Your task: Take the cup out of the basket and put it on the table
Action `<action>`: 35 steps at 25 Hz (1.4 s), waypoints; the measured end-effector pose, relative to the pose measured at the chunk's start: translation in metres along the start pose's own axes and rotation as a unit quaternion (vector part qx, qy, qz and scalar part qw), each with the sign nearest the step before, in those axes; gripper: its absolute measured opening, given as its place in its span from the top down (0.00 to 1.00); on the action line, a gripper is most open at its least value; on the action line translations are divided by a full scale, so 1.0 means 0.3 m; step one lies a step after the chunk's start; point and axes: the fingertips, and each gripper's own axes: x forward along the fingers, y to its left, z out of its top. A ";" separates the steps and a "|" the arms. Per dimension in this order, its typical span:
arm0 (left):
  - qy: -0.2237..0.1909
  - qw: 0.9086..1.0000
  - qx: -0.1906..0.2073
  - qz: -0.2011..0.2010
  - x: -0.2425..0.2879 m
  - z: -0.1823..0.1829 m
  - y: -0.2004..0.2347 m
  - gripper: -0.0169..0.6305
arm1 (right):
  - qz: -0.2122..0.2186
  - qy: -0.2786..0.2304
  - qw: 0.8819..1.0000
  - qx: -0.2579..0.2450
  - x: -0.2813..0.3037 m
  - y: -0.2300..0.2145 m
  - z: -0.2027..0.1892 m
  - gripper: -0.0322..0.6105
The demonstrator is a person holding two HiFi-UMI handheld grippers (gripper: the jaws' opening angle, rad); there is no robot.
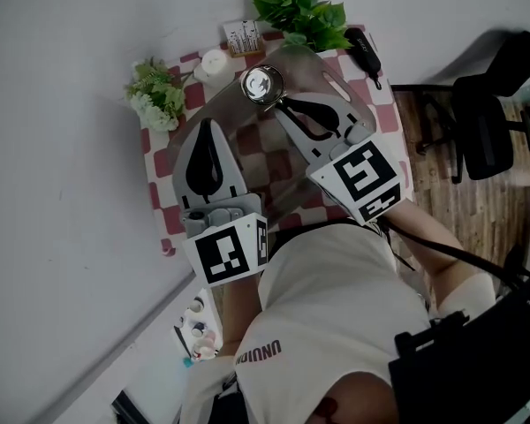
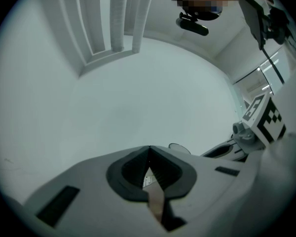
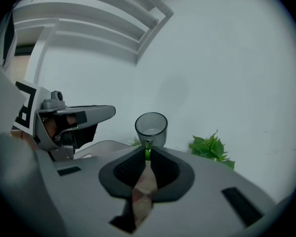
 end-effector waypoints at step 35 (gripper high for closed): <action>-0.007 0.993 -0.003 -0.117 0.089 0.034 -0.299 0.95 | -0.154 -0.009 0.988 0.033 -0.282 -0.248 -0.072 0.88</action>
